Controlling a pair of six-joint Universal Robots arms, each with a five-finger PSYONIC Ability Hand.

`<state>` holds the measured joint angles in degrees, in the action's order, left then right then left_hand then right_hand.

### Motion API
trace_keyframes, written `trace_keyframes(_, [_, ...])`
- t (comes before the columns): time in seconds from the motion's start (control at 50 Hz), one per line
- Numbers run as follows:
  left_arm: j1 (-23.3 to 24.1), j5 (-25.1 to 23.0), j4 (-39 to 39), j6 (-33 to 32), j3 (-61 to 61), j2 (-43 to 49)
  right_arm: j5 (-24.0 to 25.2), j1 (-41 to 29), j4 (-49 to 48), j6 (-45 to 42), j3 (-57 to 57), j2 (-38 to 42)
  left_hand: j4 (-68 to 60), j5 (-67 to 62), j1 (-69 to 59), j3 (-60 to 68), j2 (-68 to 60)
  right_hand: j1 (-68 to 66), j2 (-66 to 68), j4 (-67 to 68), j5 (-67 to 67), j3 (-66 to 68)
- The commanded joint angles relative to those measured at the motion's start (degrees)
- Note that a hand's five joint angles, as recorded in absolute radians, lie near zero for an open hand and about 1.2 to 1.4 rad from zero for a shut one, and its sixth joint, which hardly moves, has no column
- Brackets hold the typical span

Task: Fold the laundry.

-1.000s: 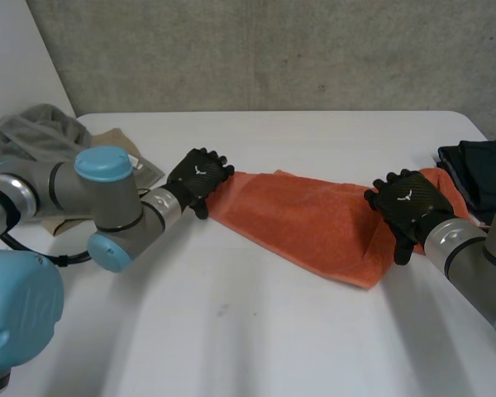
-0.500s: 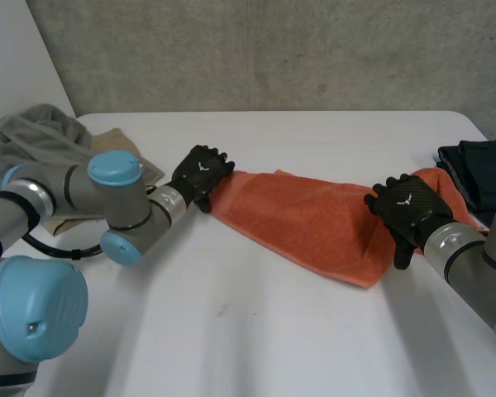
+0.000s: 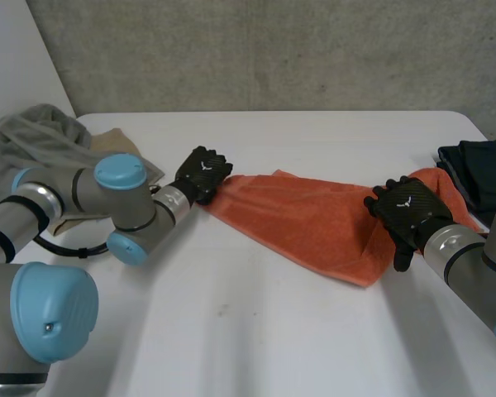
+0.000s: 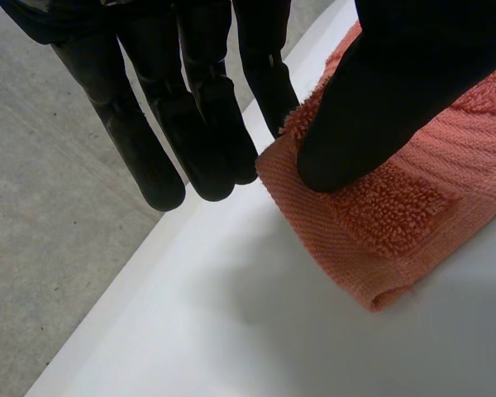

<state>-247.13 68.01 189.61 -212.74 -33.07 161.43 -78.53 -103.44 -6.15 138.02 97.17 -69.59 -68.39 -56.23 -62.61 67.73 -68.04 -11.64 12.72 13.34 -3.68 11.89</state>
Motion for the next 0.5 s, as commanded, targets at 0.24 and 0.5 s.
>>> trace_keyframes(0.24, [1.2, 7.3, 4.3, 0.2, -30.0, -26.7, -0.3, 1.3, 13.1, 6.3, -0.7, -6.2, -11.6, -13.8, -17.4, 12.3, -12.0, 1.6, -2.7, -3.3, 3.7, -1.9])
trace_keyframes(0.5, [-0.2, 7.5, 4.4, 0.9, -50.4, -45.7, 5.8, 0.8, 12.4, 16.1, 3.5, -4.3, -11.6, -13.8, -17.4, 12.3, -12.0, -11.4, 10.3, 9.7, -9.4, 11.1])
